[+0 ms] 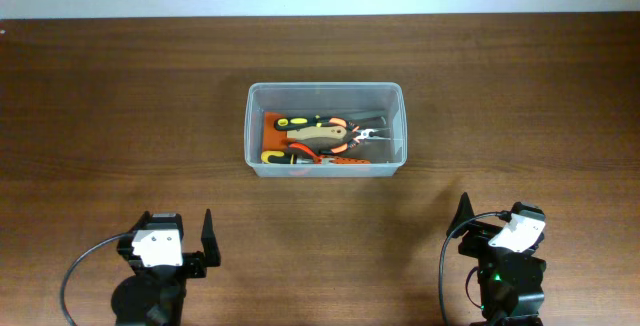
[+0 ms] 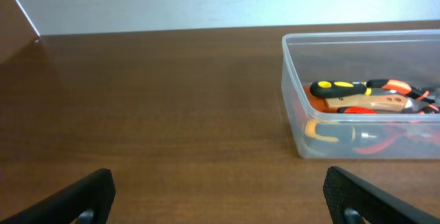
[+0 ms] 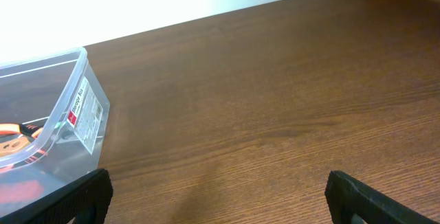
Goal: Pack container
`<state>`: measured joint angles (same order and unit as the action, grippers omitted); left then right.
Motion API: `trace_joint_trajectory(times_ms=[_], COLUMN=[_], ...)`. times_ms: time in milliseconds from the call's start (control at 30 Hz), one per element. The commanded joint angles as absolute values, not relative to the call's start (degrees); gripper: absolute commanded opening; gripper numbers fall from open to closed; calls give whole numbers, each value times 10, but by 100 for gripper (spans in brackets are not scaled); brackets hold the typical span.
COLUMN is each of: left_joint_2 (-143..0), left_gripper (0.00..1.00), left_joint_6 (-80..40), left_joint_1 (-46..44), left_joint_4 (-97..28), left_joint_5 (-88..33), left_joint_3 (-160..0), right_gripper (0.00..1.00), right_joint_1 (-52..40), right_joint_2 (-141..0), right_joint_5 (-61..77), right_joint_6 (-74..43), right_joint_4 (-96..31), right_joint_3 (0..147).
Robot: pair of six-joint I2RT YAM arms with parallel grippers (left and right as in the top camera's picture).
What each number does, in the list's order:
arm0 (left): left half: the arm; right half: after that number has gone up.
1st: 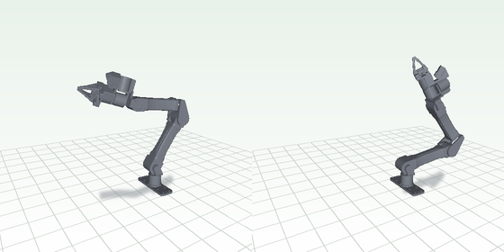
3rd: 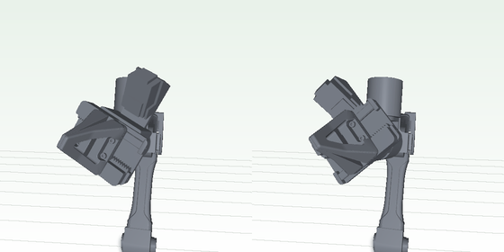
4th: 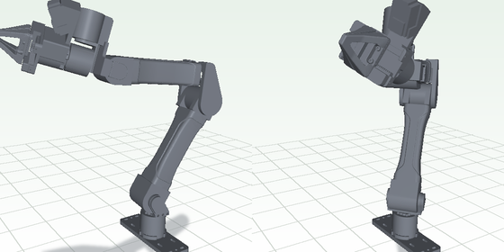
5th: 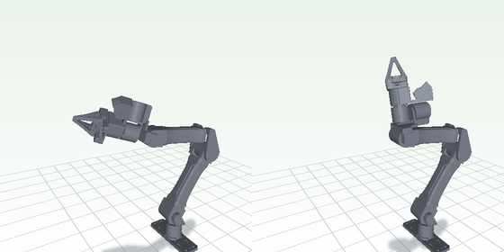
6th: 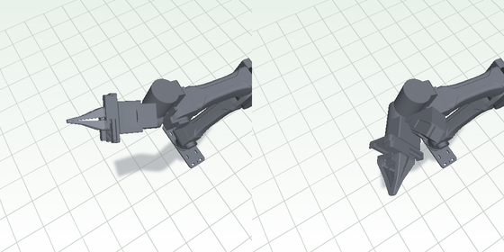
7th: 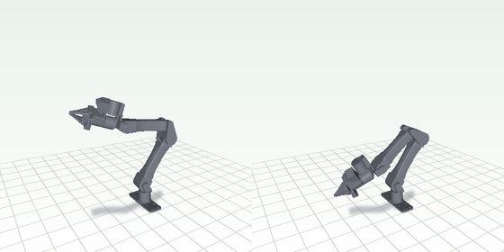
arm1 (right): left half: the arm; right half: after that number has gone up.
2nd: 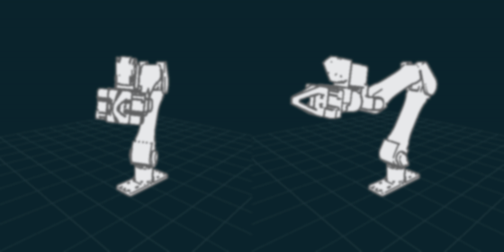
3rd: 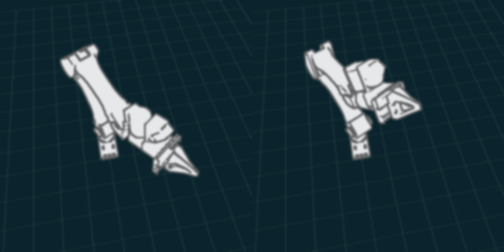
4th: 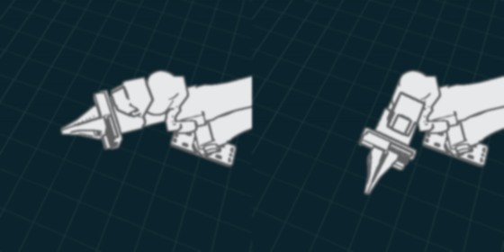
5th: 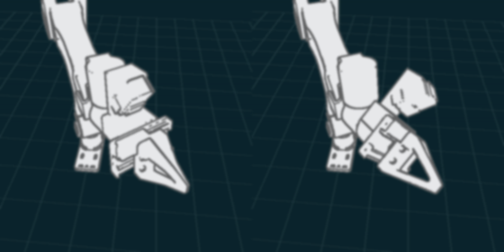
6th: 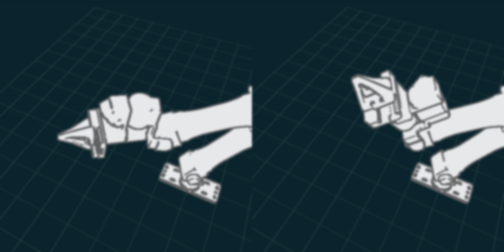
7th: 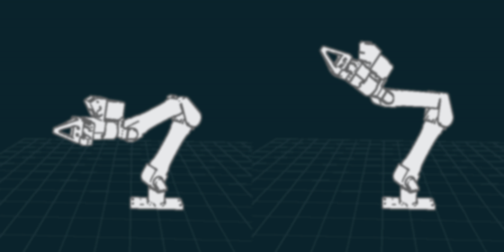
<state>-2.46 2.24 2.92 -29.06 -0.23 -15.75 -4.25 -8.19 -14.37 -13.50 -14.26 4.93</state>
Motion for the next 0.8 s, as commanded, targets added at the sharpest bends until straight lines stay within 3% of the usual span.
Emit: trace_joint_trajectory(times_ms=[0,300,767], left_joint_2=[-2,-3,-3], left_gripper=[99,99,99], left_joint_6=[15,-9,-6], left_joint_1=[28,28,28], left_joint_4=[-256,-126,-81], left_joint_5=[-9,-7,12], left_joint_3=[-127,-54,-22], right_gripper=[99,99,99], right_joint_1=[-41,-41,-41], right_joint_2=[-75,-75,-75], right_joint_5=[-153,-153,-153], right_joint_6=[-138,-138,-138], right_joint_4=[-143,-143,-143], right_joint_3=[45,45,45])
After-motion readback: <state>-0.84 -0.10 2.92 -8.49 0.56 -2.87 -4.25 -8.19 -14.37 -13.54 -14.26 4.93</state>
